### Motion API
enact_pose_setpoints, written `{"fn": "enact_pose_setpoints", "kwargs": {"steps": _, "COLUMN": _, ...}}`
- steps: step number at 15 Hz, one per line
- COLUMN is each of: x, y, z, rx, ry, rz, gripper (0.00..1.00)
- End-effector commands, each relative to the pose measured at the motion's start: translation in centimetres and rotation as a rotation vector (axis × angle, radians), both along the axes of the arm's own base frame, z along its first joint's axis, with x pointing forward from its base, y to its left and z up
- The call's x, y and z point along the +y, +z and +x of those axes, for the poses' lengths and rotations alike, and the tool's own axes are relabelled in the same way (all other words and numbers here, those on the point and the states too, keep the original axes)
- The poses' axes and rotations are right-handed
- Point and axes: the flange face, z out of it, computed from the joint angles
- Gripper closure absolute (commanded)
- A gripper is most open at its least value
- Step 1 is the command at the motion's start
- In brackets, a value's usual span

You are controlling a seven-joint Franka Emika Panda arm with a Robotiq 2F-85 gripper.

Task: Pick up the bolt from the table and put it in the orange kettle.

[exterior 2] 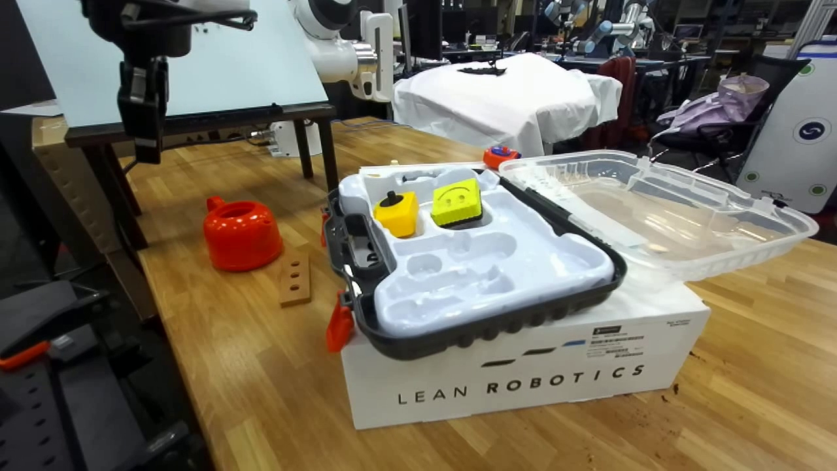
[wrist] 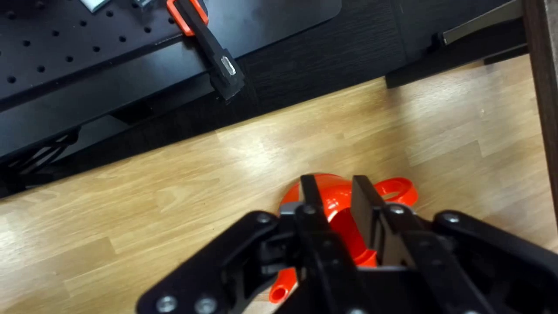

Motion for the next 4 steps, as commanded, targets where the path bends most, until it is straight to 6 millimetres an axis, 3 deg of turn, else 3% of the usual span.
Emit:
{"fn": "enact_pose_setpoints", "kwargs": {"steps": 1, "x": 0.03, "y": -0.03, "z": -0.02, "rx": 0.003, "ry": 0.002, "rz": -0.001, "gripper": 0.73}}
{"fn": "enact_pose_setpoints", "kwargs": {"steps": 4, "x": 0.13, "y": -0.07, "z": -0.05, "rx": 0.004, "ry": 0.005, "rz": -0.002, "gripper": 0.73}}
